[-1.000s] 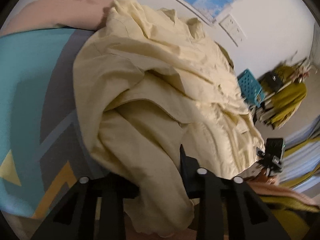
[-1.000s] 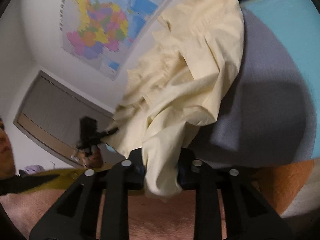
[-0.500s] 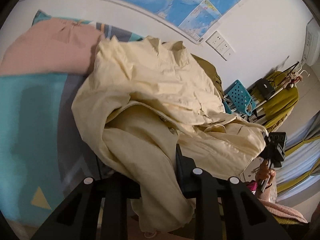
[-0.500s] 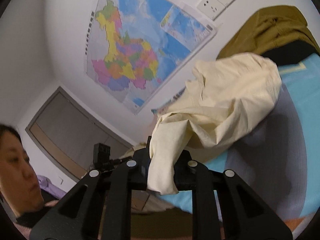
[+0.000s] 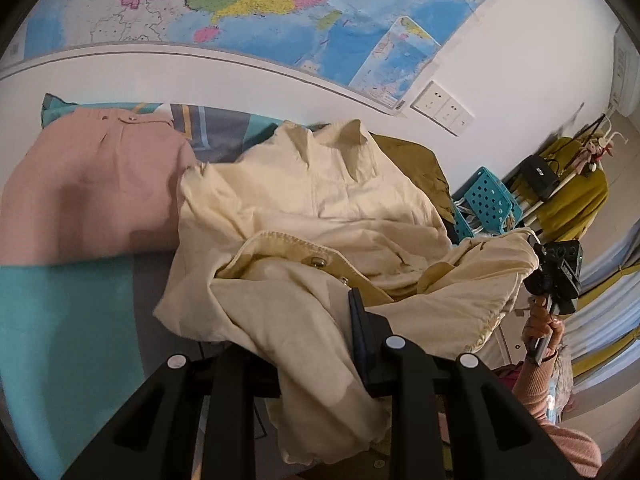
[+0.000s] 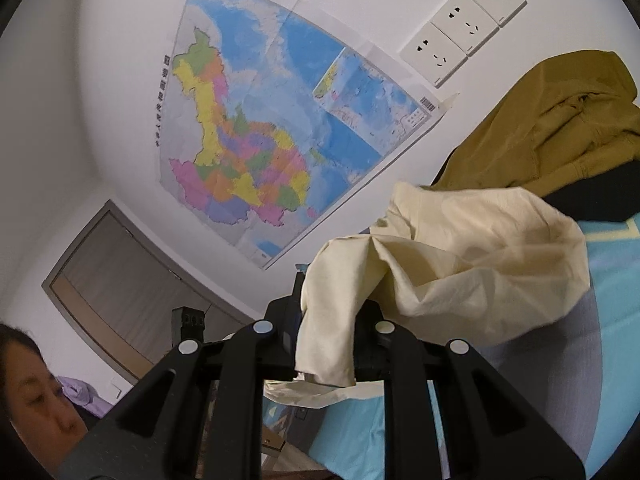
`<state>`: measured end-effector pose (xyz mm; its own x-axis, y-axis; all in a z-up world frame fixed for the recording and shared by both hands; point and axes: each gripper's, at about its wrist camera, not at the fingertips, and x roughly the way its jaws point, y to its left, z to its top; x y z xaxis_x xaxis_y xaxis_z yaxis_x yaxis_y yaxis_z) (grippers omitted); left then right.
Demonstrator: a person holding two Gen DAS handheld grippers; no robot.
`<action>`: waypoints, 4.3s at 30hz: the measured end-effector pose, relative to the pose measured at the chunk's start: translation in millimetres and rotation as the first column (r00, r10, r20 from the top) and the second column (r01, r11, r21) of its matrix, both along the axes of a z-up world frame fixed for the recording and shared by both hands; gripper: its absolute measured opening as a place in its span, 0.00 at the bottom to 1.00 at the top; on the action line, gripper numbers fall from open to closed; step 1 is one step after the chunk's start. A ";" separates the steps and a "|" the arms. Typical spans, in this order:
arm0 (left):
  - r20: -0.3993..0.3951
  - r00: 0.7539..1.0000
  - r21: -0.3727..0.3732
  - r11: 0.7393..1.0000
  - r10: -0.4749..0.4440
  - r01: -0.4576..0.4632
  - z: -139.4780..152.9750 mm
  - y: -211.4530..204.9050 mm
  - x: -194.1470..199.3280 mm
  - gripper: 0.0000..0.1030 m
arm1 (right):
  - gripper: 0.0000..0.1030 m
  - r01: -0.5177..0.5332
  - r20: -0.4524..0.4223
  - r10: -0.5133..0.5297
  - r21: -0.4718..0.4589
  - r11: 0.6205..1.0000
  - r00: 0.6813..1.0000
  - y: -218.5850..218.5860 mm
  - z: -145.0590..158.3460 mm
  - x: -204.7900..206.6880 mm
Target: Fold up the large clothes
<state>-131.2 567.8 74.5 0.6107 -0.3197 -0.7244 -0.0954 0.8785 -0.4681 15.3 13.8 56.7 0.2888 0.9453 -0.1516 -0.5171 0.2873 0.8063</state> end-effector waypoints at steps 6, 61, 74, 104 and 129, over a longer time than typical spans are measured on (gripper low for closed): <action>-0.014 1.000 0.034 0.999 0.006 -0.006 10.1 8.6 30.9 0.23 | 0.16 0.028 -0.021 -0.028 -0.013 1.000 0.999 12.0 2.4 33.4; -0.276 0.943 -0.031 0.979 0.186 -0.202 -90.5 116.6 249.8 0.25 | 0.67 0.162 0.031 -0.160 -0.280 0.946 0.987 99.4 -21.8 170.3; -0.218 0.960 -0.085 0.976 0.178 -0.200 -83.1 109.5 245.0 0.42 | 0.53 0.187 0.331 0.076 -0.693 0.697 0.941 234.6 -65.3 133.0; 0.067 0.982 0.116 0.977 0.175 -0.182 -95.6 112.8 89.1 0.91 | 0.86 0.266 0.231 -0.160 -0.564 0.782 0.960 60.8 -65.1 109.0; 0.010 0.998 -0.161 0.985 0.058 -0.056 -91.0 55.9 4.2 0.22 | 0.15 0.102 0.075 -0.082 -0.311 0.945 0.994 -55.0 -58.6 5.6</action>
<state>-127.0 623.7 -16.5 0.6418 -0.3955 -0.6570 -0.1350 0.7851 -0.6045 20.8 -41.2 -1.9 0.3901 0.8215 -0.4158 -0.5212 0.5693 0.6358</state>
